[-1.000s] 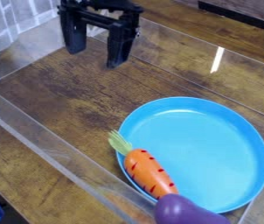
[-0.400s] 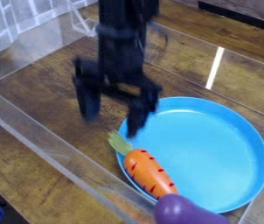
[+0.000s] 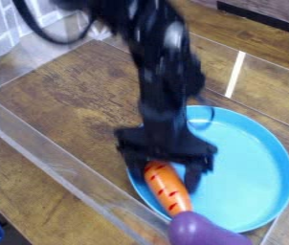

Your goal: Remove the carrot from the blue tray and put it on the table

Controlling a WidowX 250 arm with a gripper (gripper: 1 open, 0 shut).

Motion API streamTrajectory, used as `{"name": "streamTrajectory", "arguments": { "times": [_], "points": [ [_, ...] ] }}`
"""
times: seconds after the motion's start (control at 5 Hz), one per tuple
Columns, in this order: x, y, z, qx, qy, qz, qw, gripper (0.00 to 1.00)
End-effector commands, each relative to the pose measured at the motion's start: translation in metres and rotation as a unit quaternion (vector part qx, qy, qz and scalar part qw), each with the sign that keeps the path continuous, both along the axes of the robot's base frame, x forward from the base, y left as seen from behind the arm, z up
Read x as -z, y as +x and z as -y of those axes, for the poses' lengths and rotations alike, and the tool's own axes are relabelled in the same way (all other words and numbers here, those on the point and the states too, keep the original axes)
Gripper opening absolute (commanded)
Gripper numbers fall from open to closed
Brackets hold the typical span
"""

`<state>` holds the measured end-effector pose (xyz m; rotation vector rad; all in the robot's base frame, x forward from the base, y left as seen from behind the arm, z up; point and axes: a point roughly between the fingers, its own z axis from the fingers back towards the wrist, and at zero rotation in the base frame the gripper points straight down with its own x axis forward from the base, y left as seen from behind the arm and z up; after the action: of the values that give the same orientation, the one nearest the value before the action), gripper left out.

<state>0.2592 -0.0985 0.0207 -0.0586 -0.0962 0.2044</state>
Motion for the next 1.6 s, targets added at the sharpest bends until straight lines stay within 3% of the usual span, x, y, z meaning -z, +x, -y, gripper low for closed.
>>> {"name": "streamTrajectory", "arguments": {
  "times": [0.0,0.2,0.6,1.0,1.2,1.4],
  "points": [
    [0.000,0.008,-0.002,0.019,0.000,0.018,0.9997,1.00],
    [0.002,0.012,0.001,0.046,-0.002,0.019,0.9988,1.00],
    [0.005,0.009,-0.001,0.016,-0.005,0.022,0.9996,1.00],
    [0.008,0.032,-0.007,0.004,-0.011,0.025,0.9996,1.00],
    [0.009,0.046,-0.011,0.013,-0.015,0.030,0.9994,0.00],
    [0.010,0.052,-0.004,0.004,-0.020,0.037,0.9991,0.00]
  ]
}}
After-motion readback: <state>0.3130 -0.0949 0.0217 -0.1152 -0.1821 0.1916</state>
